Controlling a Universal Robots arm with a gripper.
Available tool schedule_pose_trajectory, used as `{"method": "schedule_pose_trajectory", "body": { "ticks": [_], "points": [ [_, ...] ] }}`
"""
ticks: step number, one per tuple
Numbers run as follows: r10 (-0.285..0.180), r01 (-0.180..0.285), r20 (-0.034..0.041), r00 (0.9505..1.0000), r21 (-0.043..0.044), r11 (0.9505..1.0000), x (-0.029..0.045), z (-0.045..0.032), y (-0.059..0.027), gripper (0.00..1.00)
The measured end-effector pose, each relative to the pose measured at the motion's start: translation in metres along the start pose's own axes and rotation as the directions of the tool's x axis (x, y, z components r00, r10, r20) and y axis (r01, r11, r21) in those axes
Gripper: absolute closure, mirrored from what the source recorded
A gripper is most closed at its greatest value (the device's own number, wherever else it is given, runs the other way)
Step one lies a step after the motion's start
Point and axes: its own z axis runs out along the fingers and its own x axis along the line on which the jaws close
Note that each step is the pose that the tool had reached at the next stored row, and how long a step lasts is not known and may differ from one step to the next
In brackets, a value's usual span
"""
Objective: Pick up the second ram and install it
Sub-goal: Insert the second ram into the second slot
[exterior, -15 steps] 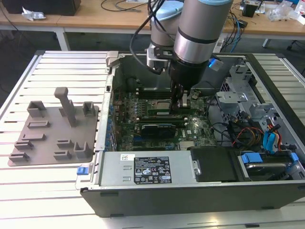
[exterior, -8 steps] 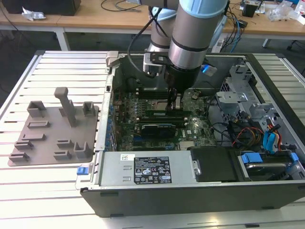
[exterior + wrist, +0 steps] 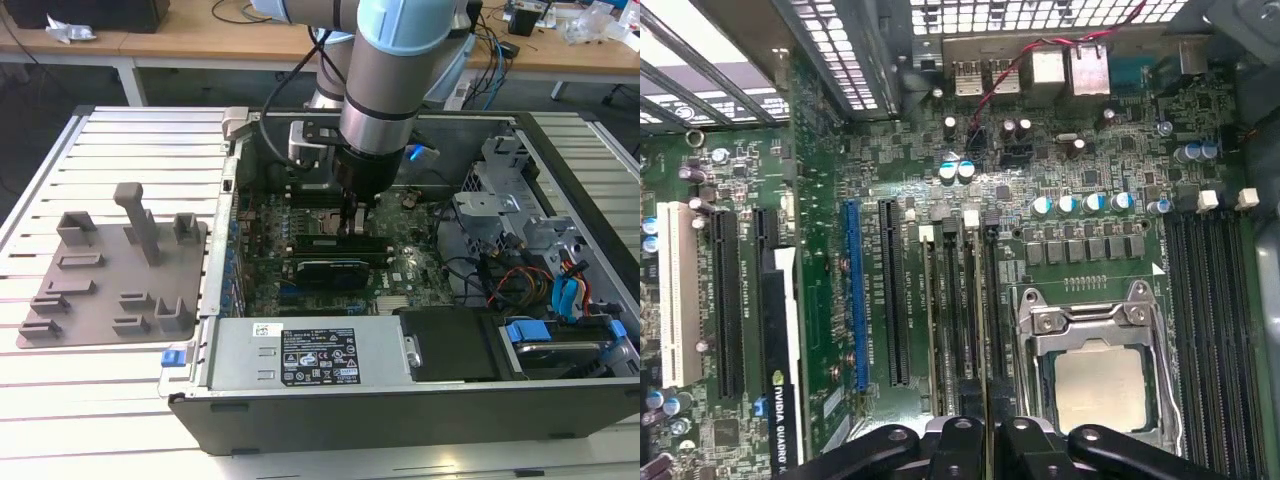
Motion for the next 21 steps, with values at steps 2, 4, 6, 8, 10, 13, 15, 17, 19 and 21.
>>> {"method": "schedule_pose_trajectory", "body": {
  "ticks": [2, 4, 6, 8, 10, 13, 15, 17, 19, 21],
  "points": [
    [0.0, 0.0, 0.0001, 1.0, 0.0, 1.0, -0.0005, 0.0018, 0.0002, 0.87],
    [-0.001, 0.001, 0.0002, 1.0, 0.0, 1.0, -0.001, 0.0028, 0.0007, 0.87],
    [-0.014, 0.014, -0.0007, 0.9999, -0.0003, 0.9999, -0.0019, 0.003, 0.0008, 0.87],
    [-0.018, 0.018, -0.0012, 0.9998, -0.0004, 0.9998, -0.002, 0.0032, 0.0008, 0.87],
    [-0.018, 0.018, -0.001, 0.9998, -0.0004, 0.9998, -0.002, 0.0054, 0.0007, 0.87],
    [-0.018, 0.018, -0.0012, 0.9998, -0.0004, 0.9998, -0.002, 0.0064, 0.0006, 0.87],
    [-0.018, 0.018, -0.001, 0.9998, -0.0004, 0.9998, -0.002, 0.0064, 0.0006, 0.87],
    [-0.018, 0.018, -0.001, 0.9998, -0.0003, 0.9998, -0.002, 0.0064, 0.0006, 0.87],
    [-0.018, 0.018, -0.0007, 0.9998, -0.0002, 0.9998, -0.0021, 0.0063, 0.0005, 0.87],
    [-0.02, 0.02, -0.0012, 0.9998, -0.0004, 0.9998, -0.0021, 0.0043, 0.0007, 0.87]
  ]
}}
